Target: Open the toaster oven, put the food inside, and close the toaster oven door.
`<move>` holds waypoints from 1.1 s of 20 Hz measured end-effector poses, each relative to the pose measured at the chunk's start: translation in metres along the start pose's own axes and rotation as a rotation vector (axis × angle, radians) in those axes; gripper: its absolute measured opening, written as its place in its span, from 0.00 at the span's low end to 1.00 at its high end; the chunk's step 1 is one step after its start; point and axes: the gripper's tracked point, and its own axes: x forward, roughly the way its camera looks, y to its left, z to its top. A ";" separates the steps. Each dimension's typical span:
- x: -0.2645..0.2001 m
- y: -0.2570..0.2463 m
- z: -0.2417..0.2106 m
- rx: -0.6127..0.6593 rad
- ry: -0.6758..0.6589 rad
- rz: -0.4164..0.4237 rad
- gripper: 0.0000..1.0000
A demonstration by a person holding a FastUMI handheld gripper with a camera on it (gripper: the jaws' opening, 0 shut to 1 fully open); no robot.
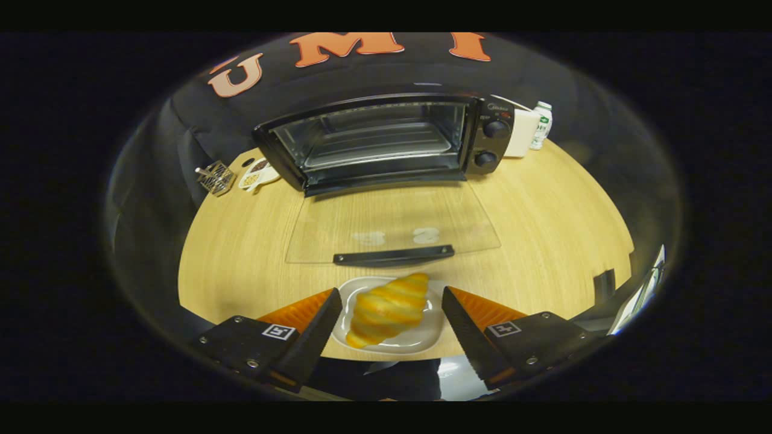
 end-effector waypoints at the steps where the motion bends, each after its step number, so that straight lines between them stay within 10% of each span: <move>1: 0.000 0.003 -0.009 0.008 0.013 -0.008 0.99; 22: 0.048 0.006 -0.060 0.085 0.050 -0.147 0.75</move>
